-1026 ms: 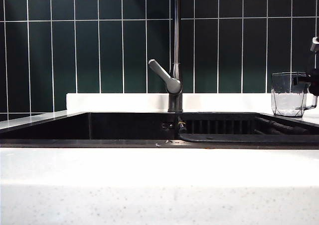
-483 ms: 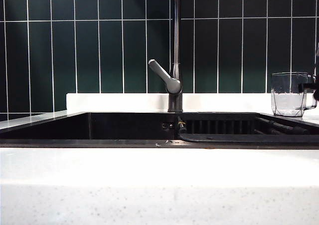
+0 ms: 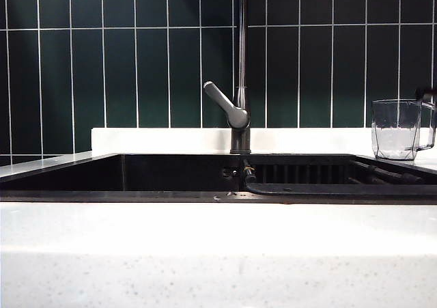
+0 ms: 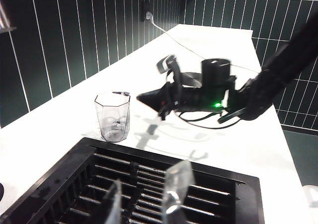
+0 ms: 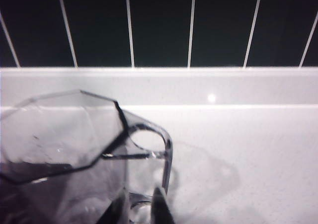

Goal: Pick up the mug next to the sink, go to the faucet to get some water, pour the water into the sink, and finally put the mug back to its place.

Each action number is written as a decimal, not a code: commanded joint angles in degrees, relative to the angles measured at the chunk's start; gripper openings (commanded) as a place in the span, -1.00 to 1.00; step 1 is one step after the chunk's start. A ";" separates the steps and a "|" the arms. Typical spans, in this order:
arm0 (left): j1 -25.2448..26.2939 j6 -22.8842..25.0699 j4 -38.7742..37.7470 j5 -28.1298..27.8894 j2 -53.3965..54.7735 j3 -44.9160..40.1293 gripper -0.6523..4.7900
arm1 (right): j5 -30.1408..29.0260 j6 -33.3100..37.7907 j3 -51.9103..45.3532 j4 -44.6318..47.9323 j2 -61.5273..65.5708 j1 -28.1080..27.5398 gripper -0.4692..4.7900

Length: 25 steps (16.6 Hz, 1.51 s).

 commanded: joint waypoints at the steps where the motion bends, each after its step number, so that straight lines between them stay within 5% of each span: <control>1: -1.03 3.08 -1.66 -2.69 -1.90 -0.98 -0.47 | 0.00 0.26 -2.16 0.24 -4.26 0.07 -0.57; 6: -4.94 10.29 -11.39 -12.98 -8.90 -2.05 -0.47 | 0.35 2.71 -4.59 -4.20 -13.05 0.52 -0.57; 16: -9.73 11.74 -14.75 -30.91 -17.00 -3.54 -0.47 | 0.90 3.04 -8.79 -14.45 -29.33 4.00 -0.57; 25: -13.99 9.33 -12.70 -51.63 -34.84 -15.54 -0.47 | 3.61 1.29 -10.62 -28.50 -49.99 8.02 -0.58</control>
